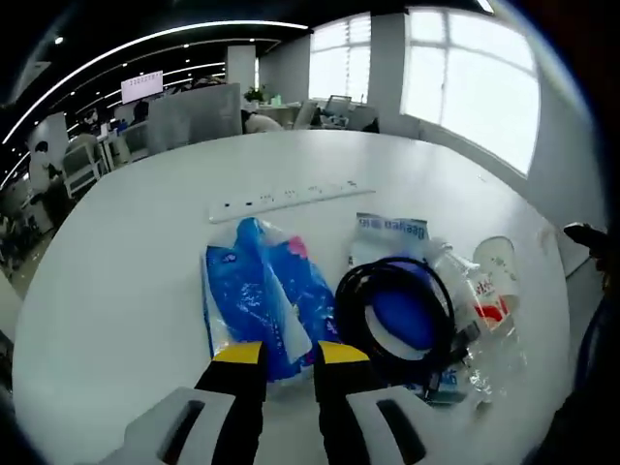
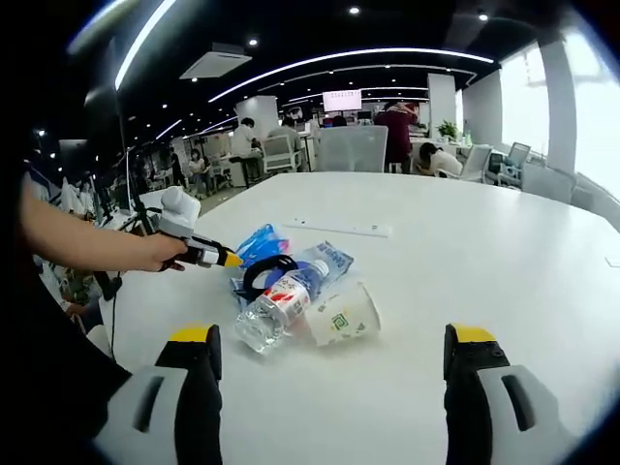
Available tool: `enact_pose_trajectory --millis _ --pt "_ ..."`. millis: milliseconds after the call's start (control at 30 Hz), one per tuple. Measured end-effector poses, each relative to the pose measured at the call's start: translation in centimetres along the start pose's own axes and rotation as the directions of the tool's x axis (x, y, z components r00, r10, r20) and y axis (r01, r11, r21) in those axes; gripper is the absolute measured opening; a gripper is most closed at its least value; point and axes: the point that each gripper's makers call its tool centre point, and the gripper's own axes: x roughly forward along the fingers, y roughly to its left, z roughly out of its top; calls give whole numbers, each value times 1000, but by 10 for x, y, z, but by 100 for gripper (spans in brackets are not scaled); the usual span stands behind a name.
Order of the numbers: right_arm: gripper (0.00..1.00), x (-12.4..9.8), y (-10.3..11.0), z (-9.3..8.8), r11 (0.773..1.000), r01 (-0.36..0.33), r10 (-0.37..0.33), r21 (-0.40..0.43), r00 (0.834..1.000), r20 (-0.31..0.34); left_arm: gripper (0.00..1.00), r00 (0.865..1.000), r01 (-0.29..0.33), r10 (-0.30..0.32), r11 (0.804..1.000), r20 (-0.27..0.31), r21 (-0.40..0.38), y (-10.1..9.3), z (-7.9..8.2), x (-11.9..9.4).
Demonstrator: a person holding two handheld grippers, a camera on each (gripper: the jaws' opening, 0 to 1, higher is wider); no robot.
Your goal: Arrange the tabletop items into an orderly group along one side of the table until the central work area is clear of visible clutter.
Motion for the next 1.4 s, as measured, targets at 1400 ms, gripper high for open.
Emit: enact_pose_trajectory --millis 1400 --pt "93 6 -4 4 1000 -3 3 15 1000 17 0 996 30 -32 999 83 25 7 35 -19"
